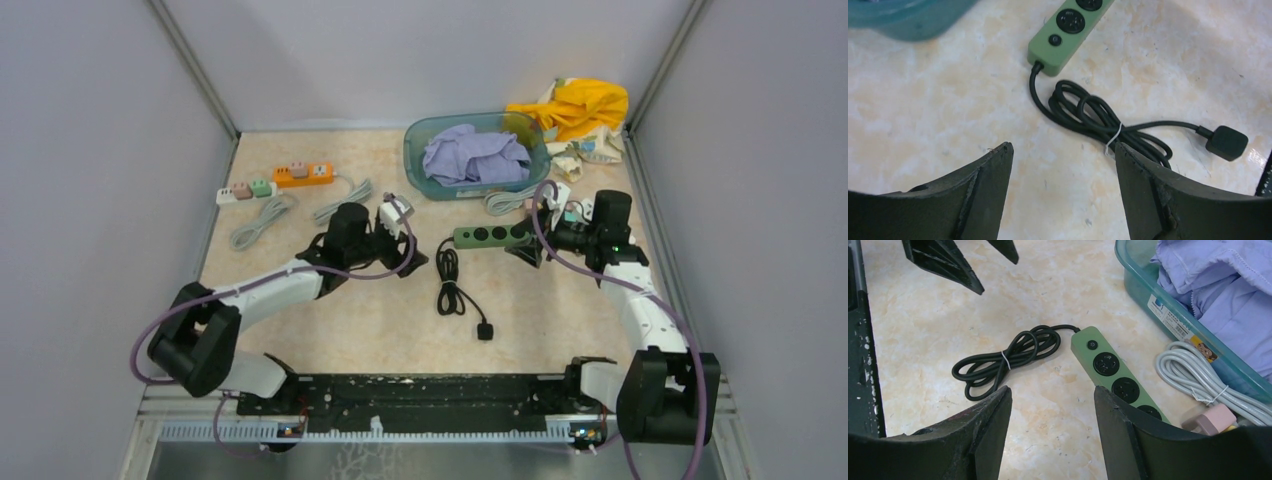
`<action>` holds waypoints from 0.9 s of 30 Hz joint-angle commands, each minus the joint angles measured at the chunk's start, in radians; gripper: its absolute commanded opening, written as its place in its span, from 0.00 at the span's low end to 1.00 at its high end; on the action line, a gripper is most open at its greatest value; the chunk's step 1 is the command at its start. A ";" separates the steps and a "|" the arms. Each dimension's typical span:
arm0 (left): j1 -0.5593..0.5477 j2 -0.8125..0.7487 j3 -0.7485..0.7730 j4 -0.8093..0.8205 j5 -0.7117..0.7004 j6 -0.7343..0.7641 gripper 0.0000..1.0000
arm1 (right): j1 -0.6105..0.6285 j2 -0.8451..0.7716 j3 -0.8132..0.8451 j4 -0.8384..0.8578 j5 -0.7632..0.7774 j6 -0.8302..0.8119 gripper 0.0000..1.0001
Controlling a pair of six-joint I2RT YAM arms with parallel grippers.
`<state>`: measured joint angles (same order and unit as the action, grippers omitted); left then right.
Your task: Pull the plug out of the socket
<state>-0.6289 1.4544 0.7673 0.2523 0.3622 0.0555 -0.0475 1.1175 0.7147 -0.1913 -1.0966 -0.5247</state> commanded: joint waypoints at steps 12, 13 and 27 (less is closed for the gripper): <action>0.068 -0.318 -0.424 0.228 -0.135 -0.310 0.98 | 0.019 0.006 0.046 0.007 -0.038 -0.037 0.61; 0.073 -0.330 -0.436 0.225 -0.141 -0.312 1.00 | 0.021 0.006 0.046 0.005 -0.038 -0.039 0.61; 0.118 -0.300 -0.341 0.071 -0.238 -0.249 1.00 | 0.026 0.011 0.049 -0.006 -0.033 -0.048 0.61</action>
<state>-0.5194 1.1320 0.3470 0.3862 0.1871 -0.2344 -0.0326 1.1267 0.7151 -0.2104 -1.1011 -0.5476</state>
